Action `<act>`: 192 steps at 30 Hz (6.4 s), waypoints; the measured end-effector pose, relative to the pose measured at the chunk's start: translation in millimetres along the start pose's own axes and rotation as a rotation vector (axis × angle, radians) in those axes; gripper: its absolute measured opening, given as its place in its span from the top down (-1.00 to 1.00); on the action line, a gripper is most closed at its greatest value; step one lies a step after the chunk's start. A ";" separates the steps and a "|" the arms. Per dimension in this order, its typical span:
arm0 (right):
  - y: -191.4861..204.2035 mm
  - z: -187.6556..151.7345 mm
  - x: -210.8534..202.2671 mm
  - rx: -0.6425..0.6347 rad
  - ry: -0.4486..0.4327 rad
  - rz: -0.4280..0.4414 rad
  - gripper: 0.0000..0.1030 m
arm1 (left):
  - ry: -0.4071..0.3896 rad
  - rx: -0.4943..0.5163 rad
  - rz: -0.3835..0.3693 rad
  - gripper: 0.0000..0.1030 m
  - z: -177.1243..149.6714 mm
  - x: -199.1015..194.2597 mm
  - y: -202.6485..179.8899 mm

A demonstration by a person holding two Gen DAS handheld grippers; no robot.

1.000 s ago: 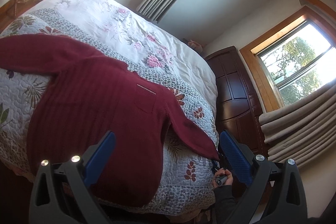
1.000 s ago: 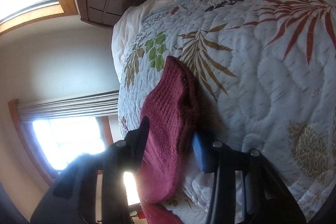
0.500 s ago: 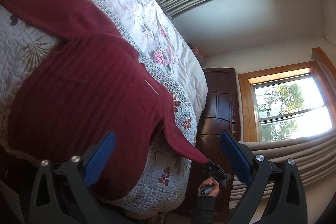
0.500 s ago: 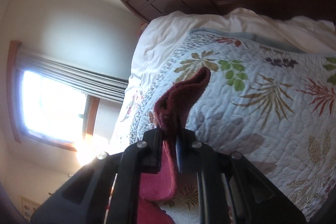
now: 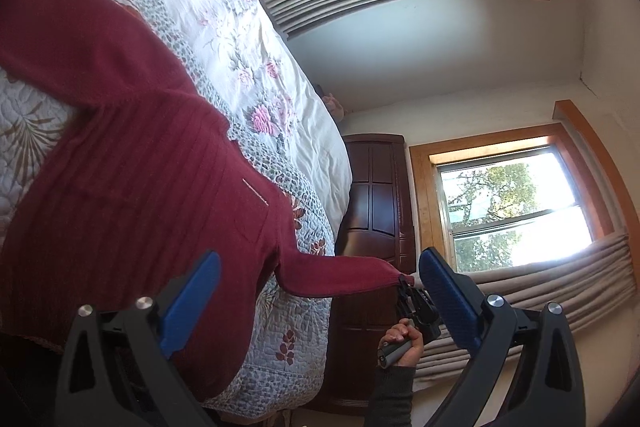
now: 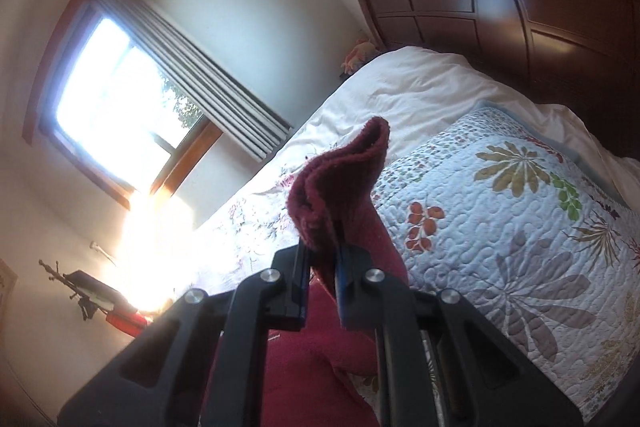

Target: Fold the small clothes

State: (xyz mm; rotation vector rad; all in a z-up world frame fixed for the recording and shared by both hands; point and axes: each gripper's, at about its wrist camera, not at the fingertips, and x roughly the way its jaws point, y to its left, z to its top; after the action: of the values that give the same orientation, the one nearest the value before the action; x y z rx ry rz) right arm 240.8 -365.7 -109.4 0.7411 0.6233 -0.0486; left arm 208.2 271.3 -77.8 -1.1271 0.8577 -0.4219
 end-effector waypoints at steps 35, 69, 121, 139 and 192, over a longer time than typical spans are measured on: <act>185.9 -261.0 194.6 -0.424 0.537 -0.006 0.12 | 0.181 -0.053 0.030 -0.93 80.8 139.7 59.6; 92.8 -261.3 44.9 -0.138 0.492 0.014 -0.06 | 0.551 0.133 0.311 0.85 81.8 293.7 46.4; 117.4 -268.1 39.9 -0.170 0.520 0.039 -0.04 | 0.256 0.029 0.387 0.58 152.1 183.8 181.8; 169.1 -288.8 53.6 -0.265 0.587 0.134 -0.04 | -0.639 -0.303 0.356 -0.65 112.1 -197.6 262.2; 82.5 -268.2 -18.4 -0.093 0.456 0.065 -0.06 | -0.048 0.659 0.398 0.86 108.8 125.3 -30.5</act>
State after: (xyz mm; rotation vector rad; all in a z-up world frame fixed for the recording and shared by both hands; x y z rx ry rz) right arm 109.1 -134.6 -200.5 0.6853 1.0279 0.2137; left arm 373.9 239.5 -79.5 -0.3460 0.7931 -0.3078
